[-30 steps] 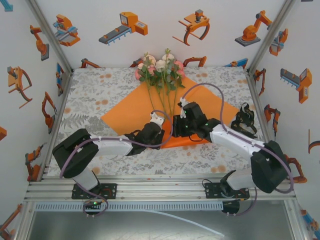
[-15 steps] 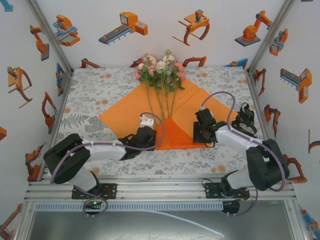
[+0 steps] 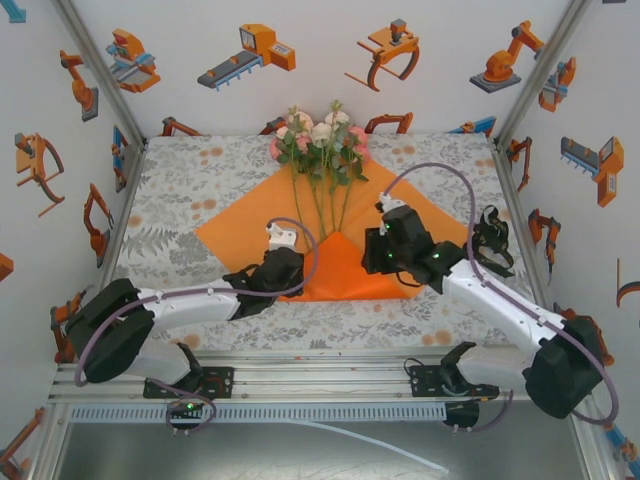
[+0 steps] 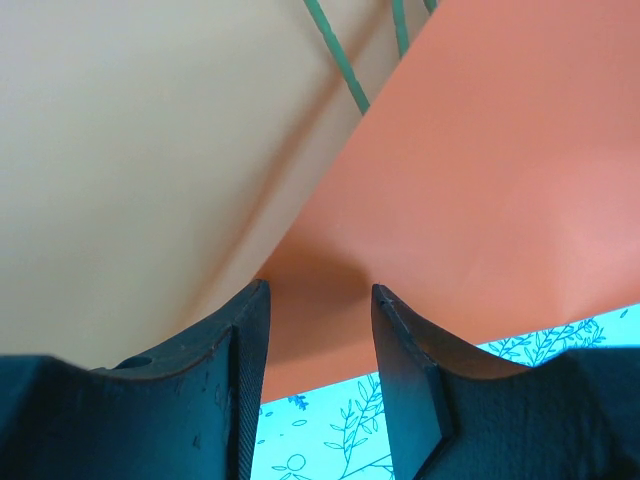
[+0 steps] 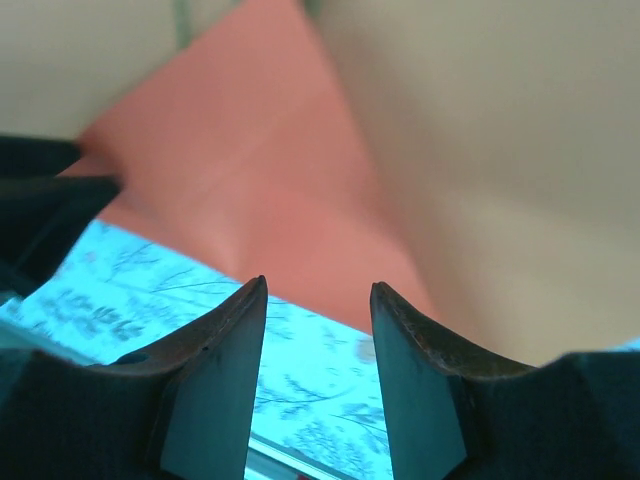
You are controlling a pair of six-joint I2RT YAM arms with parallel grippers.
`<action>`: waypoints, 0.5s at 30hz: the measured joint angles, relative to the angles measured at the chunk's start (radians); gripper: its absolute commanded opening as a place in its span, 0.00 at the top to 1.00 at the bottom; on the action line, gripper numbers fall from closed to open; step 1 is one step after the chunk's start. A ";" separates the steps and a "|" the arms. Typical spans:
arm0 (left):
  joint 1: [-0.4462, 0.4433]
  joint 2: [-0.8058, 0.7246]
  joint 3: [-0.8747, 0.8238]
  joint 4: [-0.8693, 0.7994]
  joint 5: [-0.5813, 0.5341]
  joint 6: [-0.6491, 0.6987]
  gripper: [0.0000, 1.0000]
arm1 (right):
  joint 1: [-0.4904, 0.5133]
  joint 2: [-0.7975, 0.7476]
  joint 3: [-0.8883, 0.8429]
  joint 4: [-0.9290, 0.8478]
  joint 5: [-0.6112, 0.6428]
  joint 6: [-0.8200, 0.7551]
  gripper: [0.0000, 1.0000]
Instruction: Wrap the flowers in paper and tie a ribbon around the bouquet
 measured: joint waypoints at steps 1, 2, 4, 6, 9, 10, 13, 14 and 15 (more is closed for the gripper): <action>0.003 0.000 0.000 -0.002 0.000 0.000 0.55 | 0.024 0.025 0.007 0.023 -0.016 -0.003 0.56; 0.007 0.000 0.000 -0.007 0.001 -0.001 0.55 | 0.043 0.059 0.014 0.047 -0.033 -0.007 0.56; 0.010 0.001 0.000 -0.011 0.001 -0.004 0.55 | 0.072 0.154 0.041 0.087 -0.069 -0.015 0.56; 0.014 0.008 0.000 -0.011 0.001 -0.007 0.55 | 0.090 0.262 0.077 0.119 -0.103 -0.019 0.56; 0.019 0.030 0.000 -0.011 0.001 -0.012 0.56 | 0.101 0.397 0.117 0.153 -0.133 -0.027 0.57; 0.021 0.040 0.001 -0.011 0.001 -0.014 0.56 | 0.101 0.425 0.127 0.158 -0.135 -0.032 0.57; 0.028 0.071 0.008 -0.011 0.000 -0.031 0.56 | 0.101 0.509 0.166 0.164 -0.117 -0.063 0.56; 0.030 0.076 0.008 -0.015 -0.001 -0.038 0.56 | 0.101 0.531 0.179 0.165 -0.107 -0.077 0.56; 0.033 0.077 0.011 -0.025 -0.002 -0.047 0.56 | 0.101 0.547 0.193 0.164 -0.099 -0.089 0.56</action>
